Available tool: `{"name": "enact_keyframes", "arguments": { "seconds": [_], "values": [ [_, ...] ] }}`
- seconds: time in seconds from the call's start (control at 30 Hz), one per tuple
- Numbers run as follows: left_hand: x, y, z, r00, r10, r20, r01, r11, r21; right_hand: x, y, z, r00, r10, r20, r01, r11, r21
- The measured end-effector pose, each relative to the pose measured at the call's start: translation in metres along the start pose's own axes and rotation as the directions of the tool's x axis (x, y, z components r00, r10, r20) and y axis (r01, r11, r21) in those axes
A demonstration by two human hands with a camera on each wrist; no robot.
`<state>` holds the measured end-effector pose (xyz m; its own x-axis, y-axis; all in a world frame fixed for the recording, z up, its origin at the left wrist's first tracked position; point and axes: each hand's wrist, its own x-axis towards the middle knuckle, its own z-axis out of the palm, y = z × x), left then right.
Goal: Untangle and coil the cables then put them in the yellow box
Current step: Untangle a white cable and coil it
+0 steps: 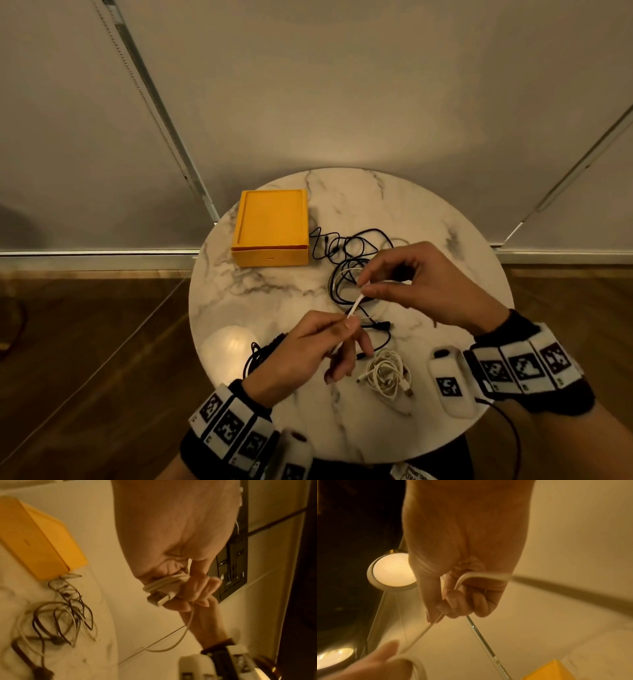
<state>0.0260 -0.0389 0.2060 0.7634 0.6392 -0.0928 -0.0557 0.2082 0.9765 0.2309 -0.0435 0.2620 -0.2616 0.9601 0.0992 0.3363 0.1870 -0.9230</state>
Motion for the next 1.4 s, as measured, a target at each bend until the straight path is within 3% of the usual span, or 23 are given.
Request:
{"name": "enact_keyframes", "arguments": {
  "seconds": [0.07, 0.2, 0.3, 0.43, 0.5, 0.57, 0.63, 0.73, 0.8, 0.9, 0.97, 1.07, 1.2, 1.27, 1.33, 1.4],
  "values": [
    [-0.003, 0.005, 0.006, 1.0, 0.022, -0.01, -0.024, 0.983, -0.18, 0.004, 0.003, 0.005, 0.998, 0.006, -0.062, 0.0, 0.996, 0.089],
    [-0.003, 0.023, 0.002, 0.989, 0.132, -0.074, -0.151, 0.865, -0.479, 0.009, 0.016, 0.037, 0.986, 0.019, -0.164, 0.013, 0.981, 0.195],
    [0.002, 0.034, -0.006, 0.962, 0.185, -0.202, -0.266, 0.807, -0.527, 0.005, 0.021, 0.059, 0.995, 0.014, -0.098, 0.006, 0.979, 0.202],
    [0.014, 0.04, -0.024, 0.906, 0.165, -0.39, -0.368, 0.762, -0.533, 0.005, 0.031, 0.075, 0.994, 0.096, 0.061, -0.096, 0.995, -0.009],
    [0.022, 0.038, -0.035, 0.862, 0.204, -0.464, -0.412, 0.814, -0.409, 0.008, 0.034, 0.079, 0.987, 0.123, 0.1, -0.115, 0.99, -0.088],
    [0.027, 0.034, -0.04, 0.803, 0.302, -0.515, -0.408, 0.907, -0.104, 0.012, 0.031, 0.079, 0.991, 0.084, 0.102, -0.06, 0.975, -0.214],
    [0.026, 0.028, -0.038, 0.78, 0.391, -0.488, -0.301, 0.919, 0.255, 0.015, 0.022, 0.077, 0.993, 0.027, 0.112, 0.01, 0.948, -0.318],
    [0.021, 0.015, -0.036, 0.81, 0.455, -0.372, -0.178, 0.793, 0.582, 0.02, 0.008, 0.068, 0.984, -0.074, 0.163, 0.145, 0.865, -0.481],
    [0.018, 0.009, -0.038, 0.84, 0.435, -0.325, -0.139, 0.751, 0.646, 0.021, 0.003, 0.059, 0.973, -0.123, 0.194, 0.211, 0.812, -0.544],
    [0.014, 0.008, -0.032, 0.916, 0.308, -0.258, -0.084, 0.774, 0.627, 0.015, 0.0, 0.052, 0.964, -0.121, 0.237, 0.234, 0.807, -0.543],
    [0.009, 0.01, -0.027, 0.951, 0.191, -0.242, -0.028, 0.835, 0.549, 0.008, 0.001, 0.051, 0.97, -0.129, 0.205, 0.219, 0.828, -0.516],
    [0.0, 0.012, -0.023, 0.981, -0.022, -0.19, 0.076, 0.956, 0.282, 0.0, 0.008, 0.044, 0.985, -0.138, 0.103, 0.167, 0.915, -0.368],
    [-0.01, 0.011, -0.017, 0.982, -0.181, -0.051, 0.171, 0.972, -0.163, -0.006, 0.01, 0.035, 0.991, -0.1, -0.087, 0.096, 0.994, -0.048],
    [-0.013, 0.012, -0.014, 0.988, -0.136, 0.072, 0.153, 0.894, -0.42, -0.005, 0.011, 0.039, 0.986, -0.062, -0.154, 0.074, 0.995, 0.072],
    [-0.016, 0.017, -0.012, 0.984, 0.016, 0.177, 0.103, 0.758, -0.644, -0.002, 0.014, 0.05, 0.98, -0.034, -0.196, 0.066, 0.985, 0.158],
    [-0.016, 0.028, -0.011, 0.969, 0.187, 0.159, 0.0, 0.648, -0.762, 0.0, 0.017, 0.064, 0.98, -0.028, -0.197, 0.073, 0.972, 0.224]
  ]
}}
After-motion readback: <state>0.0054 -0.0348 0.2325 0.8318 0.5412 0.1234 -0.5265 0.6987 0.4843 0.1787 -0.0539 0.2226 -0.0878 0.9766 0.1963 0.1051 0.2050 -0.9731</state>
